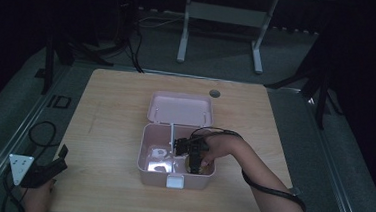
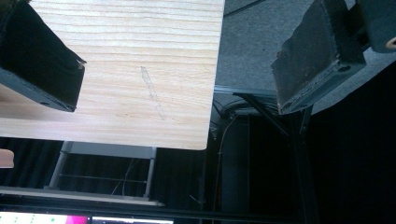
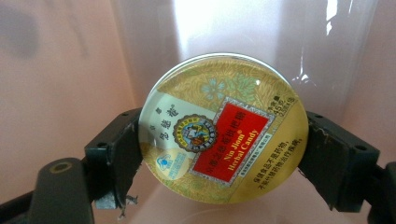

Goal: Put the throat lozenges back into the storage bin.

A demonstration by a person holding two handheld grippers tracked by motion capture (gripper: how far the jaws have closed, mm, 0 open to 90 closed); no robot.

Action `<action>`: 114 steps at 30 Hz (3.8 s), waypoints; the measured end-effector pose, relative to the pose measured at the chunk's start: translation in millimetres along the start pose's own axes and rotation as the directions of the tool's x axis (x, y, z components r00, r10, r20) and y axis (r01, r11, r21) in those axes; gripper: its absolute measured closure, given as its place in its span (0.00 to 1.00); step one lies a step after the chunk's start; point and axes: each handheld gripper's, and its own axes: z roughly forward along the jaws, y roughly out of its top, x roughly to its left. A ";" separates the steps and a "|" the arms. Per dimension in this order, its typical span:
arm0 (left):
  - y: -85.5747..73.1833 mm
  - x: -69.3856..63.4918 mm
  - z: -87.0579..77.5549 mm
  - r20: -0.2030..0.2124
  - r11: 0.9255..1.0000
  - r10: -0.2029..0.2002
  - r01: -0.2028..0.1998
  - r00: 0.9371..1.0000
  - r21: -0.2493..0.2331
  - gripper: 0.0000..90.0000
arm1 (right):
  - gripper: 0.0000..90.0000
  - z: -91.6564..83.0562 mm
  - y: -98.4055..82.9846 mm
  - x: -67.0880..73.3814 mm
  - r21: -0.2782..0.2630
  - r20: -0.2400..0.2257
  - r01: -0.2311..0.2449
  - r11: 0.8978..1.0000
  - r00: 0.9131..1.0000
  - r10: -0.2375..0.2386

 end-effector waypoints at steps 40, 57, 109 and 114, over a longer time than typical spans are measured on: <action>-0.3 0.0 -1.1 -0.003 1.000 0.003 -0.003 1.000 -0.001 0.03 | 0.15 -104.2 -83.8 10.5 -0.290 0.033 -0.062 0.955 0.997 0.075; -0.3 -0.4 -0.9 -0.006 1.000 0.004 -0.004 1.000 0.000 0.03 | 0.14 -62.2 -148.0 -4.1 -0.417 0.019 -0.171 0.893 0.980 0.197; -0.4 -0.3 -0.5 -0.011 1.000 0.003 -0.003 1.000 -0.002 0.03 | 0.12 118.2 -282.4 -17.0 -0.894 -0.045 -0.440 0.088 0.284 0.958; -0.4 -0.3 -0.4 -0.007 1.000 0.005 -0.005 1.000 0.000 0.03 | 0.12 122.6 -285.7 -18.4 -0.891 -0.075 -0.450 0.055 0.265 0.961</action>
